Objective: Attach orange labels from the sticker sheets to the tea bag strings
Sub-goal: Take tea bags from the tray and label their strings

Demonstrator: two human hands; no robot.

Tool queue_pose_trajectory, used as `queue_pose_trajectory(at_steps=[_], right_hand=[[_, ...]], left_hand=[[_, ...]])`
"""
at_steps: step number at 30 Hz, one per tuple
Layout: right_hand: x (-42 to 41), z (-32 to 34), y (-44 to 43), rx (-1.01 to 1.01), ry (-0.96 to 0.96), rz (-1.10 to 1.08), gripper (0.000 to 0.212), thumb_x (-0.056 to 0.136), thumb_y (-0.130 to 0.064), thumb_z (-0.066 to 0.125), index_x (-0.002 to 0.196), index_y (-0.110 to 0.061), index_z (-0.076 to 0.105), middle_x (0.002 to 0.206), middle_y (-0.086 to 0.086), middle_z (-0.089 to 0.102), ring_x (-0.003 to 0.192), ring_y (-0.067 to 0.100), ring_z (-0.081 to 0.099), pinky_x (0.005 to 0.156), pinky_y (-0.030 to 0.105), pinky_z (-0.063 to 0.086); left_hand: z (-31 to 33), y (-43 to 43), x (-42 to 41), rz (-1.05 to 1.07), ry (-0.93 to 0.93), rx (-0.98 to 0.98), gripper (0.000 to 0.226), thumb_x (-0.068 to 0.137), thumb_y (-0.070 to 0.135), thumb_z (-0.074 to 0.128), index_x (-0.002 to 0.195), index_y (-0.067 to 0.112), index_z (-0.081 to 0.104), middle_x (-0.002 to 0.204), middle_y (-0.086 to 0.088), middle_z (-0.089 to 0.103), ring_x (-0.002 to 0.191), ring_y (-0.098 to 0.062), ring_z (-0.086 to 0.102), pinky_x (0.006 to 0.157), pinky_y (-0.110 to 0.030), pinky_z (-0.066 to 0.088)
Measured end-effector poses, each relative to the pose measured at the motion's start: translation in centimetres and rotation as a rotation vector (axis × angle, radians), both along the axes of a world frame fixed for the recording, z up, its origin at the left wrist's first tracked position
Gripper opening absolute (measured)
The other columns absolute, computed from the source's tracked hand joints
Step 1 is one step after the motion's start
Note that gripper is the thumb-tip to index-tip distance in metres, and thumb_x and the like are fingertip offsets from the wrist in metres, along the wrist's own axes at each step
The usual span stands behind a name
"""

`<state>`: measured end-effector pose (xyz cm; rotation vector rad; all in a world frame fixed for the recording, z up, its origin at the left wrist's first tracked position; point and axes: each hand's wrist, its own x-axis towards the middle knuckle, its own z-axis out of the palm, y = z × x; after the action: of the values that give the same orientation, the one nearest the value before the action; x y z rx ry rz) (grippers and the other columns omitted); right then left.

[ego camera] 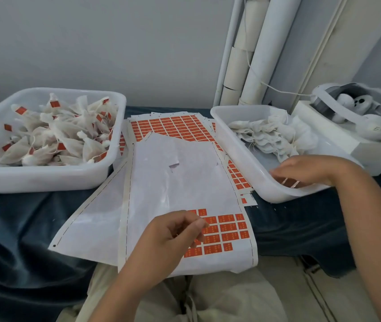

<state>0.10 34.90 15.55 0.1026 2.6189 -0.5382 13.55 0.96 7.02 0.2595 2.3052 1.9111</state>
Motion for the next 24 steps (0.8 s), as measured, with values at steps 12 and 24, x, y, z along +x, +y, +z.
queue_pose_trajectory(at_steps=[12, 24], right_hand=[[0.0, 0.4, 1.5, 0.049, 0.521, -0.073, 0.039, 0.105, -0.037, 0.052, 0.087, -0.004, 0.061, 0.077, 0.006, 0.061, 0.07, 0.023, 0.056, 0.063, 0.035, 0.039], [8.3, 2.6, -7.9, -0.413, 0.674, 0.159, 0.014, 0.098, -0.052, 0.056, 0.101, -0.049, 0.069, 0.088, -0.019, 0.074, 0.065, 0.005, 0.072, 0.062, 0.03, 0.054]], left_hand=[[-0.2, -0.3, -0.1, -0.003, -0.025, 0.01, 0.039, 0.08, 0.06, 0.056, 0.082, 0.026, 0.076, 0.089, 0.017, 0.077, 0.088, 0.0, 0.074, 0.071, -0.007, 0.052], [0.4, 1.4, 1.2, 0.252, 0.137, 0.026, 0.024, 0.095, 0.057, 0.063, 0.114, 0.043, 0.068, 0.105, 0.023, 0.073, 0.101, -0.001, 0.071, 0.081, -0.017, 0.058]])
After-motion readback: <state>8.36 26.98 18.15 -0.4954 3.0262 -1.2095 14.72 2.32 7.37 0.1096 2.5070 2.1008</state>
